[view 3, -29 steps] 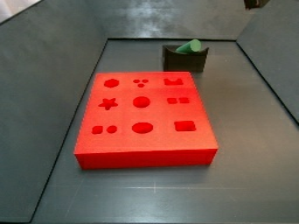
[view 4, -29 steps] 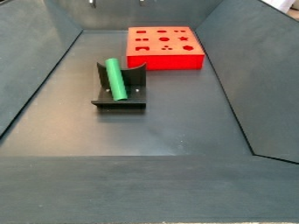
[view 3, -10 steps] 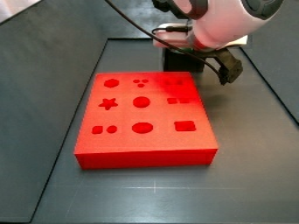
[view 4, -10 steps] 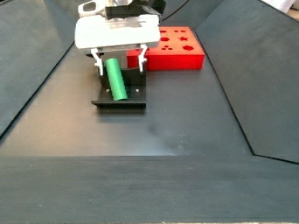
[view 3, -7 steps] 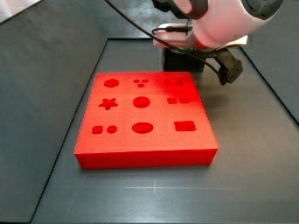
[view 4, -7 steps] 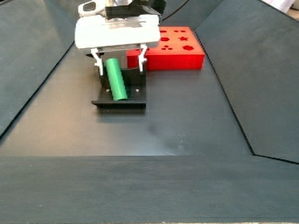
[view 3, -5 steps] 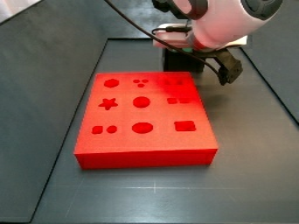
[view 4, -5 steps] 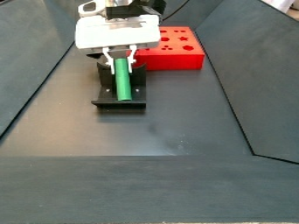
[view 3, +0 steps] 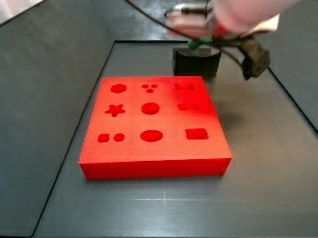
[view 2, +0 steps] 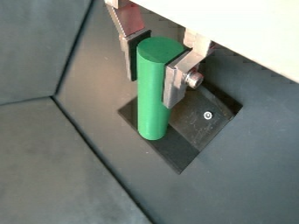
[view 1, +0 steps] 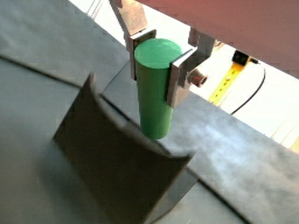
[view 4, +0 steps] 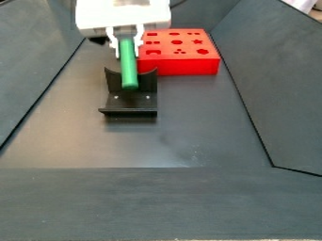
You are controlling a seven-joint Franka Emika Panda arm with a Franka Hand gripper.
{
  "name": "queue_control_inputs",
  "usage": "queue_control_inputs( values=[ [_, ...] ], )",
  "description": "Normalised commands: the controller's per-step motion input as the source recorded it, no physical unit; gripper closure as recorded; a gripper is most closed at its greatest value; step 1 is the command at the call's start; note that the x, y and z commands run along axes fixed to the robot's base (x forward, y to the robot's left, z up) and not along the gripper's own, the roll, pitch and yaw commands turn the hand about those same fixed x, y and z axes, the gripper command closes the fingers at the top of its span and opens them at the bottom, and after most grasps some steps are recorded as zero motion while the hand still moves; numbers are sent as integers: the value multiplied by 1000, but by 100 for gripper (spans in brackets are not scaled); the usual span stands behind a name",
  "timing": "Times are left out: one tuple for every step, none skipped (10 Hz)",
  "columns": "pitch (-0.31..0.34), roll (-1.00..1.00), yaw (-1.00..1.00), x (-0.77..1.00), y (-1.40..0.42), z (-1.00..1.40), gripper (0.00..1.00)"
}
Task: Pick up the round object. Move up. Place the round object on the fixture. Regrasp the round object. Move to above the board. Insert the round object.
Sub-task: Move to above the board.
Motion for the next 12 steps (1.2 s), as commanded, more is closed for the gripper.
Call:
queue_control_inputs(
  values=[
    [132, -18, 87, 81, -209, 1000, 100],
    [135, -22, 100, 83, -201, 1000, 100],
    [130, -21, 109, 83, -192, 1000, 100],
    [118, -20, 119, 83, -182, 1000, 100],
    [102, -16, 125, 80, -168, 1000, 100],
    [91, -16, 124, 77, -156, 1000, 100],
    [80, -19, 122, 74, -140, 1000, 100],
    [68, -26, 112, 70, -124, 1000, 100],
    [63, -27, 103, 64, -104, 947, 100],
    [58, -29, 94, 45, -71, 770, 100],
    [52, -33, 81, 28, -40, 539, 100],
    [52, -42, 74, 20, -26, 372, 100]
  ],
)
